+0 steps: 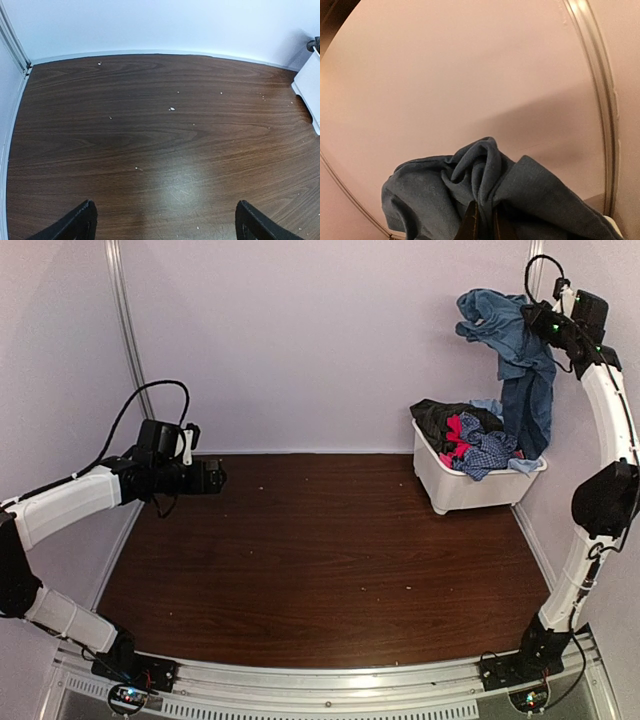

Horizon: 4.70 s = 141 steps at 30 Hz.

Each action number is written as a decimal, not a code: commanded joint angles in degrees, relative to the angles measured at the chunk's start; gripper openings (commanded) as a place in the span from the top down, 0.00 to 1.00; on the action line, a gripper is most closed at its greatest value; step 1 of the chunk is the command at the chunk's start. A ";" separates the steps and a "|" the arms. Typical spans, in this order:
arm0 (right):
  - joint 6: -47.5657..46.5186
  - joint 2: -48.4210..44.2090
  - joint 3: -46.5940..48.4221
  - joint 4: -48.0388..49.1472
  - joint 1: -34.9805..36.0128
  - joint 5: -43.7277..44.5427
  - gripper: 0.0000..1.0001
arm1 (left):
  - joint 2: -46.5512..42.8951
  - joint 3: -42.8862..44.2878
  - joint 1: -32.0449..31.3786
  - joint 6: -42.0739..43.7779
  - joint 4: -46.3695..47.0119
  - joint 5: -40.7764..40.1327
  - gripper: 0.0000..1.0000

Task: Fold and stack the mixed laundry pile
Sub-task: Place the crumpled T-shirt at the center of the board, then pick up the crumpled T-shirt from the center of the board, then flatten out the crumpled T-shirt at the center of the board.

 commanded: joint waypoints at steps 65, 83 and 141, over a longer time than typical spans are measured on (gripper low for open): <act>-19.30 0.54 -57.13 -4.00 44.50 20.49 0.87 | 33.85 10.90 -14.26 -1.84 13.72 14.80 0.81; -18.94 -20.02 -58.65 -2.01 31.44 4.79 1.00 | -14.95 2.04 -1.41 1.92 -8.76 -8.70 1.00; -21.49 -8.77 -75.95 -3.12 60.67 4.09 0.38 | 3.23 4.46 9.02 0.09 -7.67 3.42 1.00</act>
